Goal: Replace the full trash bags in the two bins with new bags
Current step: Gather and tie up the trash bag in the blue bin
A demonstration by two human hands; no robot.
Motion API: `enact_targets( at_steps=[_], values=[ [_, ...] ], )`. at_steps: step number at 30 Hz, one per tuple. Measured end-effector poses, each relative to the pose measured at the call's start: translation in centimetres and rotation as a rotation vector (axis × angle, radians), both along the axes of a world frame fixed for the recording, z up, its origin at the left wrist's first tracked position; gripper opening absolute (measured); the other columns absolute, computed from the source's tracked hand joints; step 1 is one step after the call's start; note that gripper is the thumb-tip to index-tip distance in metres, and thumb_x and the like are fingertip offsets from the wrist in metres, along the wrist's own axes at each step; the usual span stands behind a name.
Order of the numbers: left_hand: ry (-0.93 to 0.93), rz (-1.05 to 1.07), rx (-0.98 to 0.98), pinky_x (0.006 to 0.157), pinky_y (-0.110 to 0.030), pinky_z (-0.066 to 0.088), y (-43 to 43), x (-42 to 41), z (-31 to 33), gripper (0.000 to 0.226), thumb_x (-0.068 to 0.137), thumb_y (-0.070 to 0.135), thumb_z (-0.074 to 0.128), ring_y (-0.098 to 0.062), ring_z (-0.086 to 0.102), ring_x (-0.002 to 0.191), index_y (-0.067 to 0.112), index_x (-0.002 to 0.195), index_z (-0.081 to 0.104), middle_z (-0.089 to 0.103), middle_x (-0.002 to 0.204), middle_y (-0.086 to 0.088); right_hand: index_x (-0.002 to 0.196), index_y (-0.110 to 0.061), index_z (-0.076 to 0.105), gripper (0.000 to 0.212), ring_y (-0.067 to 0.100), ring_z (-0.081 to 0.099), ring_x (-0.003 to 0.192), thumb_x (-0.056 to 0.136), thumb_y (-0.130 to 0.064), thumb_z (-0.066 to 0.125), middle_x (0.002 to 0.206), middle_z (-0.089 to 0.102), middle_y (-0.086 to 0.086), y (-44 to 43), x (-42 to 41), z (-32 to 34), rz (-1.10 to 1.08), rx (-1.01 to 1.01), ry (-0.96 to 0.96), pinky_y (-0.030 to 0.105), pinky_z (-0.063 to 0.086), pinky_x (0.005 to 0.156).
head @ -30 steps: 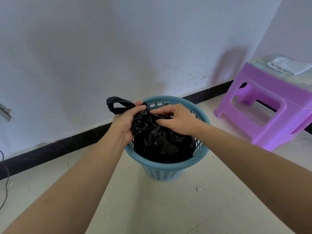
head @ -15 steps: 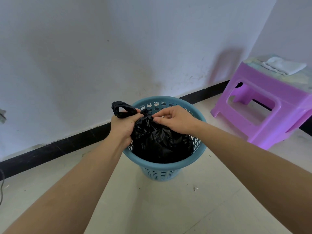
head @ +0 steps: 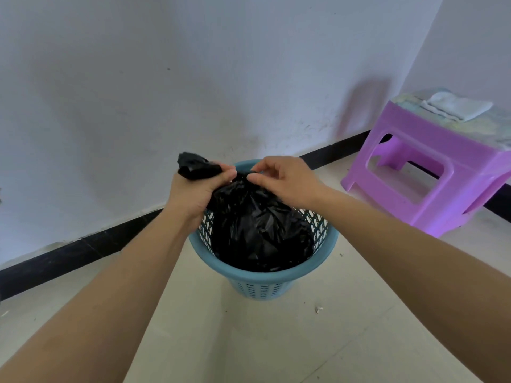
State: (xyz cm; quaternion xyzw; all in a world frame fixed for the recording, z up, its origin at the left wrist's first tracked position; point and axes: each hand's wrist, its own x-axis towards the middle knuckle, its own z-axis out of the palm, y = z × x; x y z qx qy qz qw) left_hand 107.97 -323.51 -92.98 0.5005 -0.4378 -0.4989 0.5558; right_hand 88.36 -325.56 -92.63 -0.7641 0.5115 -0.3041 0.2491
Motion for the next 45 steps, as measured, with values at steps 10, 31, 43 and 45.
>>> enact_targets(
  at_steps=[10,31,43,45],
  values=[
    [-0.227,0.031,0.198,0.071,-0.032,0.061,0.4,-0.5,-0.9,0.028,0.072,-0.002,0.083,-0.021,0.071,0.083,0.006,0.092,0.065,0.071,0.087,-0.007,0.117,-0.026,0.061,0.034,0.022,0.058,0.106,0.104,-0.046,0.037,0.114,0.057,-0.002,1.0,-4.6,-2.7,-0.010,-0.318,0.918,0.037,0.047,0.081],
    [-0.252,0.086,0.233,0.063,-0.025,0.053,0.6,2.3,13.8,0.017,0.081,0.020,0.079,-0.014,0.066,0.079,0.016,0.096,0.072,0.073,0.094,-0.004,0.115,-0.022,0.047,0.018,0.027,0.062,0.080,0.104,-0.035,0.041,0.095,0.061,-0.004,1.1,-1.0,11.7,-0.033,-0.011,0.467,0.039,0.048,0.070],
    [-0.319,0.147,0.252,0.061,-0.013,0.046,9.1,5.9,54.8,0.020,0.081,0.011,0.079,-0.001,0.062,0.070,0.009,0.100,0.073,0.073,0.091,-0.001,0.119,-0.025,0.058,0.023,0.021,0.059,0.104,0.103,-0.036,0.045,0.118,0.055,-0.004,5.6,0.6,52.2,0.091,0.015,0.561,0.032,0.040,0.074],
    [-0.316,0.194,0.248,0.063,-0.015,0.048,11.9,7.0,62.1,0.021,0.082,0.010,0.077,-0.009,0.062,0.076,0.010,0.102,0.071,0.071,0.091,-0.002,0.118,-0.024,0.060,0.023,0.020,0.057,0.107,0.102,-0.035,0.047,0.117,0.057,-0.003,6.9,1.6,59.1,0.118,0.009,0.500,0.034,0.043,0.080]
  ],
)
